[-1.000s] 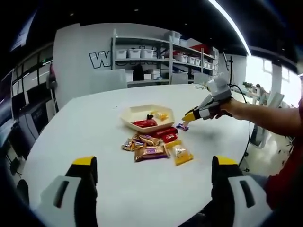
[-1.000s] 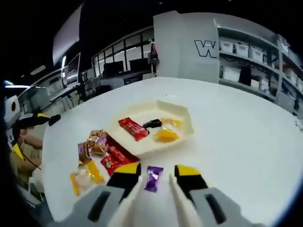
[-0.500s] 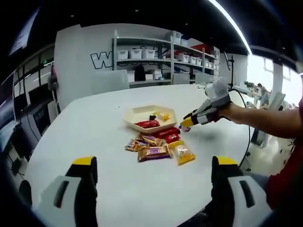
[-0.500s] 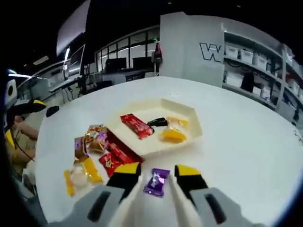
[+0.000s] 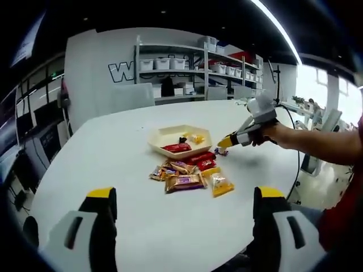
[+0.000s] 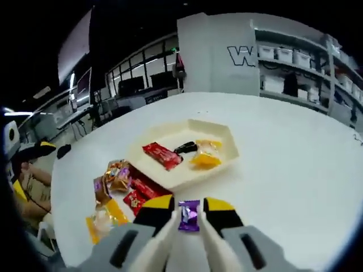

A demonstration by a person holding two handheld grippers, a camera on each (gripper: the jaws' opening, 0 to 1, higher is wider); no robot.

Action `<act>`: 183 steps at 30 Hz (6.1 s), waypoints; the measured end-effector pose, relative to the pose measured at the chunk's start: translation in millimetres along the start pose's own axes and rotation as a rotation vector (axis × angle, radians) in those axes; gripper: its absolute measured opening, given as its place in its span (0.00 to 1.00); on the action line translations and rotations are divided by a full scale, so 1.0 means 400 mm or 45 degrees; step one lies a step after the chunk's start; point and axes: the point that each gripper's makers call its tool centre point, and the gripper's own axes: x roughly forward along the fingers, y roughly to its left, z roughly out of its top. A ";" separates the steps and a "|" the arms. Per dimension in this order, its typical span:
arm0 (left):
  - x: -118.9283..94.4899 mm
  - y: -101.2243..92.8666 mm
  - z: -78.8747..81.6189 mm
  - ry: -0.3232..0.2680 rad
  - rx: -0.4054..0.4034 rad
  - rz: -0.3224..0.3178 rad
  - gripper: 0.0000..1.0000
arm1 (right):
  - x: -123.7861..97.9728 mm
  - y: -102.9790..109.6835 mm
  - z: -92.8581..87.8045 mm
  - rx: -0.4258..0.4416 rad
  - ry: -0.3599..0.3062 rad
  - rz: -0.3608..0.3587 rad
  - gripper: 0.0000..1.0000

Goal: Place the target food into the container with the food tongs after gripping and lifting it, then release it inside without dropping or visibly crushing the food.

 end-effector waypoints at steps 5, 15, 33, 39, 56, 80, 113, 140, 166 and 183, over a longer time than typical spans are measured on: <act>0.000 -0.002 0.000 -0.002 -0.001 -0.004 0.99 | -0.017 0.004 0.018 0.019 -0.033 0.013 0.14; 0.000 -0.018 0.006 -0.036 -0.058 -0.037 0.99 | -0.036 0.034 0.102 -0.015 -0.101 0.040 0.15; -0.009 -0.017 0.010 -0.025 -0.033 -0.032 0.99 | 0.005 0.088 0.211 -0.070 -0.169 0.082 0.16; -0.014 -0.010 0.007 -0.015 -0.019 -0.022 0.99 | 0.009 0.110 0.233 -0.126 -0.228 0.109 0.23; -0.001 -0.013 0.005 -0.012 -0.018 -0.032 0.99 | 0.003 0.127 0.159 -0.143 -0.170 0.134 0.23; -0.018 -0.014 0.008 -0.016 0.000 -0.023 0.99 | 0.030 0.209 0.048 -0.162 -0.041 0.257 0.23; -0.020 -0.007 0.004 -0.013 0.013 -0.002 0.98 | 0.007 0.084 -0.015 -0.275 0.039 0.059 0.23; -0.017 -0.019 0.009 -0.007 0.028 -0.013 0.98 | 0.007 0.062 -0.004 -0.135 -0.005 0.045 0.24; -0.008 -0.023 -0.010 0.028 0.039 -0.021 0.98 | -0.010 0.063 -0.008 -0.059 -0.055 0.070 0.15; -0.006 -0.031 0.001 -0.012 -0.025 -0.035 0.99 | -0.047 0.081 0.099 -0.037 -0.151 0.106 0.16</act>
